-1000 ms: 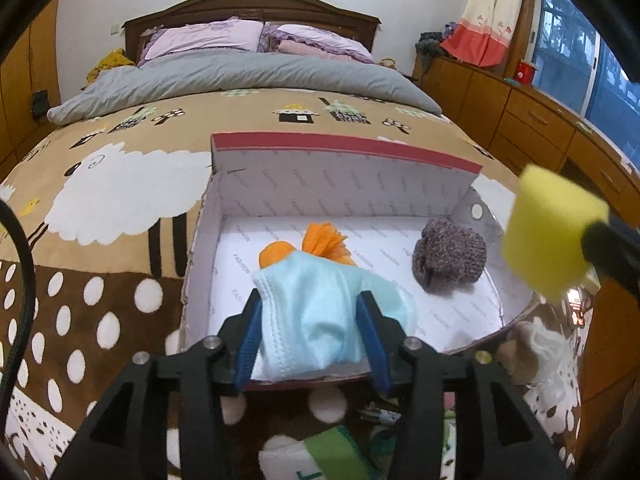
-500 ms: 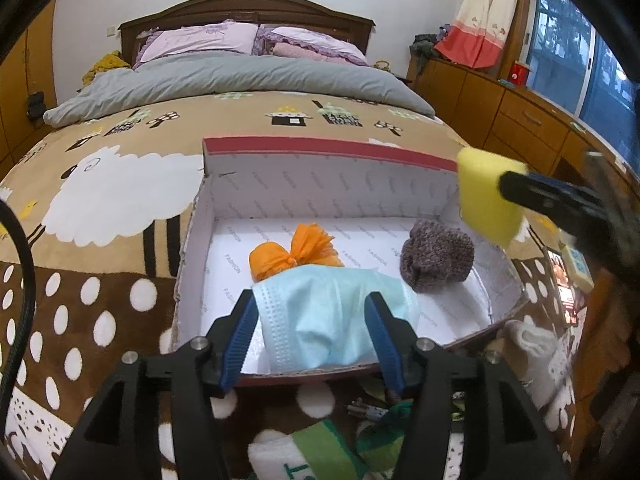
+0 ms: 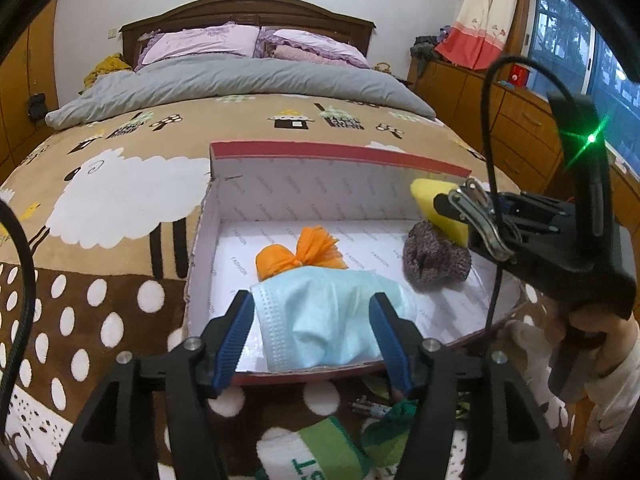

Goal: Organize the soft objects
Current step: 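Open the left tool to drop the mask in the box while the right tool releases the sponge, then grasp the green-and-white FIRST socks with the left tool while the right tool grasps the white rolled cloth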

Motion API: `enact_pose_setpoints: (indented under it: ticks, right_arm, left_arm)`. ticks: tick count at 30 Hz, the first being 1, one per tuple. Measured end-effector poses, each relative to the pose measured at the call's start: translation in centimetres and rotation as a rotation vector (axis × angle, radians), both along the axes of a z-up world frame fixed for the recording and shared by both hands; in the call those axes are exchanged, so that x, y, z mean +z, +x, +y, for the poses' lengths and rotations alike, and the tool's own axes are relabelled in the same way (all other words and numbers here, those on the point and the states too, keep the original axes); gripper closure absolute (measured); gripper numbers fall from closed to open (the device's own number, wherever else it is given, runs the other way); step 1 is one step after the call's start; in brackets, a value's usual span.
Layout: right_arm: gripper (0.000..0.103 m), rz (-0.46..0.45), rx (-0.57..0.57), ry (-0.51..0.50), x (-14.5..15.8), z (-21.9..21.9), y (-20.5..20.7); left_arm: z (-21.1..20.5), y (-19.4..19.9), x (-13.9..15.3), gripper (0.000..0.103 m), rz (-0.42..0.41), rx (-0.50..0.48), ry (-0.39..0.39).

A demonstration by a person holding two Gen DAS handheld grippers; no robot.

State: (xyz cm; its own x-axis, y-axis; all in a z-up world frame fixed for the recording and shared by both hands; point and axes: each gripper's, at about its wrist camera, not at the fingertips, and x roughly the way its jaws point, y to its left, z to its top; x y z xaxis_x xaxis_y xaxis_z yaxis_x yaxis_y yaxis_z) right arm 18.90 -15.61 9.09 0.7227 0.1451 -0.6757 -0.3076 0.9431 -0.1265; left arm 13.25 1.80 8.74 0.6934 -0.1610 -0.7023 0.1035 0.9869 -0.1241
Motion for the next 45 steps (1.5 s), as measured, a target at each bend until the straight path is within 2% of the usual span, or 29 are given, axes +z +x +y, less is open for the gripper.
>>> enact_pose_setpoints:
  ticks: [2, 5, 7, 9, 18, 33, 45]
  right_arm:
    - [0.075, -0.006, 0.002, 0.002, 0.0, 0.0, -0.1]
    - [0.066, -0.006, 0.013, 0.024, 0.2, 0.0, -0.2]
    - [0.051, -0.01, 0.01, 0.033, 0.4, 0.0, -0.4]
    - [0.045, -0.018, 0.004, 0.039, 0.6, -0.1, -0.6]
    - [0.045, -0.026, 0.005, 0.096, 1.8, -0.9, -2.6]
    - [0.044, -0.039, 0.035, 0.178, 3.6, -1.7, -8.3]
    - [0.044, -0.024, 0.031, 0.21, 3.5, -3.2, -12.4]
  left_arm:
    - [0.0, 0.0, -0.1, 0.035, 0.007, -0.001, 0.003]
    - [0.0, -0.1, 0.0, 0.035, 0.009, -0.005, 0.006]
    - [-0.1, -0.3, 0.1, 0.034, 0.001, -0.004, 0.014]
    - [-0.1, -0.5, 0.4, 0.033, -0.008, -0.004, 0.019]
    - [0.6, -1.6, 1.6, 0.024, -0.034, 0.011, 0.001]
    - [2.0, -4.1, 2.9, 0.023, -0.037, 0.044, -0.019]
    - [1.5, -6.6, 2.4, 0.023, -0.01, 0.009, -0.014]
